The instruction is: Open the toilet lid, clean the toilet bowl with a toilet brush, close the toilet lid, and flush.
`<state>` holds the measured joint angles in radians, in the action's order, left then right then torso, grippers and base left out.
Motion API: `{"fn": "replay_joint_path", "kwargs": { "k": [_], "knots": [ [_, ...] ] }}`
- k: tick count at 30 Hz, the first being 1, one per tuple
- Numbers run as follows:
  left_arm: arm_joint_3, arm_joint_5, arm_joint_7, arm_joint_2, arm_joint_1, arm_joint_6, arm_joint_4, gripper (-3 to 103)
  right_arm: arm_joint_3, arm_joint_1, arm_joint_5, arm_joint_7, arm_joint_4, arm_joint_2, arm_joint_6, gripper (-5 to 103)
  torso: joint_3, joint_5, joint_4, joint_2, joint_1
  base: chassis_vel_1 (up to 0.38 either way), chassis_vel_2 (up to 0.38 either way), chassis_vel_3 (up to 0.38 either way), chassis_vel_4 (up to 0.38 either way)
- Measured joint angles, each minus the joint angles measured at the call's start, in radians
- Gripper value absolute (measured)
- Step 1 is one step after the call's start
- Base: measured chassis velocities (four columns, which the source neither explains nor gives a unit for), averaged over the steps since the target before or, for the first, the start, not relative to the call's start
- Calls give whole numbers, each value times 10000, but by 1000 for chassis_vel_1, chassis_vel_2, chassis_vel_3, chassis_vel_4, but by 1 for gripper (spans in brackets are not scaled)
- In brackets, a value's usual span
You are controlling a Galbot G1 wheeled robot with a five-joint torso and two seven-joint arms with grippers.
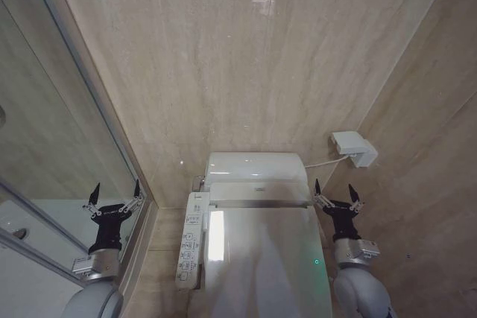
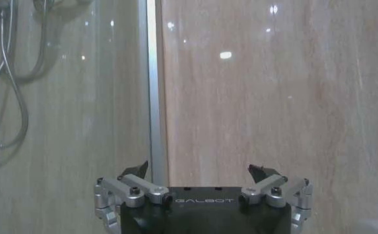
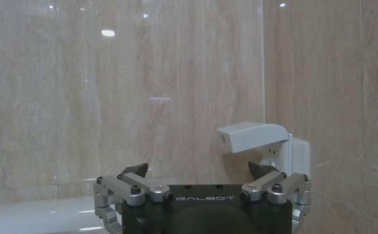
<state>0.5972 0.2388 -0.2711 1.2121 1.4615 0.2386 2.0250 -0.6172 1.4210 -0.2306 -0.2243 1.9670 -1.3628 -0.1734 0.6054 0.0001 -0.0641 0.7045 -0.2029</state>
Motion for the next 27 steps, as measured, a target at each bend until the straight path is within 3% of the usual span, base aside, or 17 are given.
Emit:
{"fn": "replay_joint_path", "kwargs": {
  "k": [8,27],
  "knots": [
    [92,796,492,66,-21,-87,-43,100,0,0,0,0,0,0,0,100,0,0,0,0,-1,0,0,0,0],
    [92,465,336,81,-11,178,-349,100,0,0,0,0,0,0,0,100,1,-2,0,0,-1,0,0,0,0]
  ]
}}
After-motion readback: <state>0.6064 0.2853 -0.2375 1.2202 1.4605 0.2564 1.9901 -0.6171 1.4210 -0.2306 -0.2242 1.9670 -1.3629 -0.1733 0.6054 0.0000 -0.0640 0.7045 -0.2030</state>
